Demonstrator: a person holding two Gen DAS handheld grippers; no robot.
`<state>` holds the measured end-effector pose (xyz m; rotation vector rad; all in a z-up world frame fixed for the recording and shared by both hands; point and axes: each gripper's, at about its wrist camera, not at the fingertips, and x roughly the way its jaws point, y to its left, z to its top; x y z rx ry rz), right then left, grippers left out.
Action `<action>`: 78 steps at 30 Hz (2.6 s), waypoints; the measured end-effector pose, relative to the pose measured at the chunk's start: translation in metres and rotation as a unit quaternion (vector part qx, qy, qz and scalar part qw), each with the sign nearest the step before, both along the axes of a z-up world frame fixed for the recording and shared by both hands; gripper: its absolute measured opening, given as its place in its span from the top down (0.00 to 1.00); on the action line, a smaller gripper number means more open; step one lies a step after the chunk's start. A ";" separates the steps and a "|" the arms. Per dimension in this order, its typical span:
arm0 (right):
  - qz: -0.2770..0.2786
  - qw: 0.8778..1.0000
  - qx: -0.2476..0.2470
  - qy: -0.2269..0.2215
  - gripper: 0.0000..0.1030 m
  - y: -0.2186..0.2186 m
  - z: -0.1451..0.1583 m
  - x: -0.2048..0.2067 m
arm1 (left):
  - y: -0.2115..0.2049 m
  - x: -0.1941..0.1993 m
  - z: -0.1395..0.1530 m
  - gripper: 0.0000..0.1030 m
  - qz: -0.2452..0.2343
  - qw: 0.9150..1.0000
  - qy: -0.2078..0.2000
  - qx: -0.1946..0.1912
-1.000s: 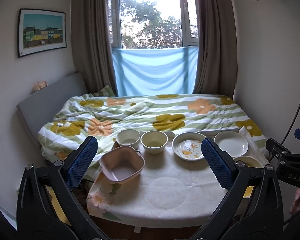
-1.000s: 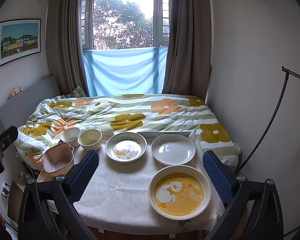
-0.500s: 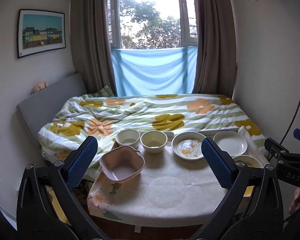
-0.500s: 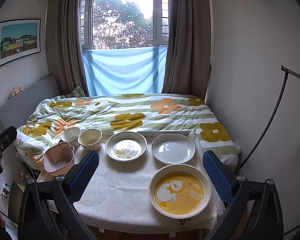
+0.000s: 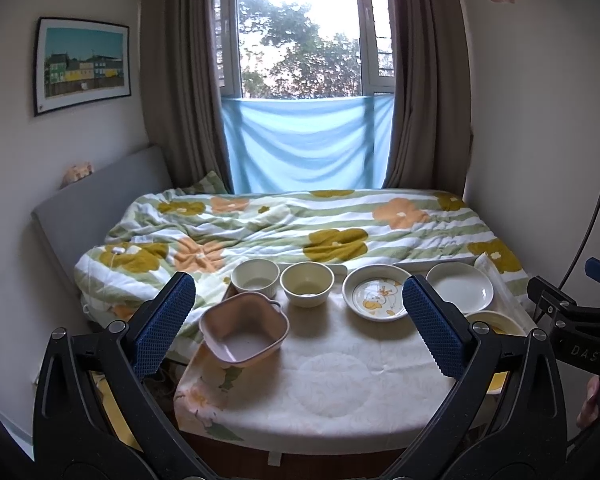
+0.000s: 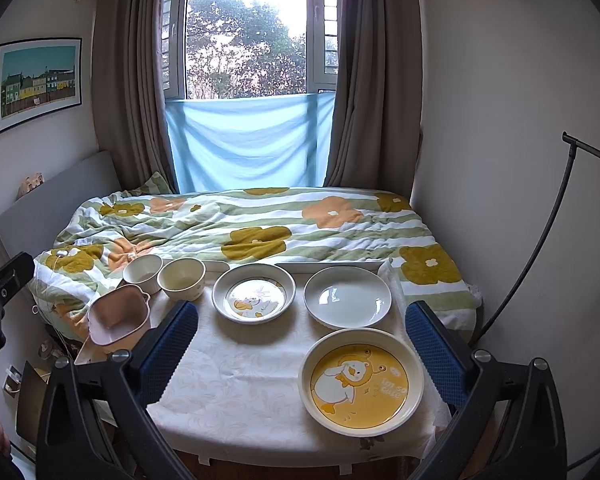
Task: Organize plates and bowls
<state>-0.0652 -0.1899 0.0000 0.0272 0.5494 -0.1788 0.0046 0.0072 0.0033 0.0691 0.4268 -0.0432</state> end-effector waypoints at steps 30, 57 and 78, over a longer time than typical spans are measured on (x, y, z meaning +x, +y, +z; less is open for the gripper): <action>0.000 1.000 0.001 -0.009 0.00 0.010 0.006 -0.005 | 0.002 -0.007 0.003 0.00 -0.003 1.000 -0.024 0.005; 0.002 0.982 0.121 0.144 0.00 -0.150 -0.122 0.008 | -0.150 0.090 -0.142 0.00 -0.198 0.956 0.213 -0.034; 0.115 0.950 0.179 0.226 0.77 -0.240 -0.231 0.083 | -0.228 0.148 -0.295 0.77 -0.171 0.906 0.383 -0.061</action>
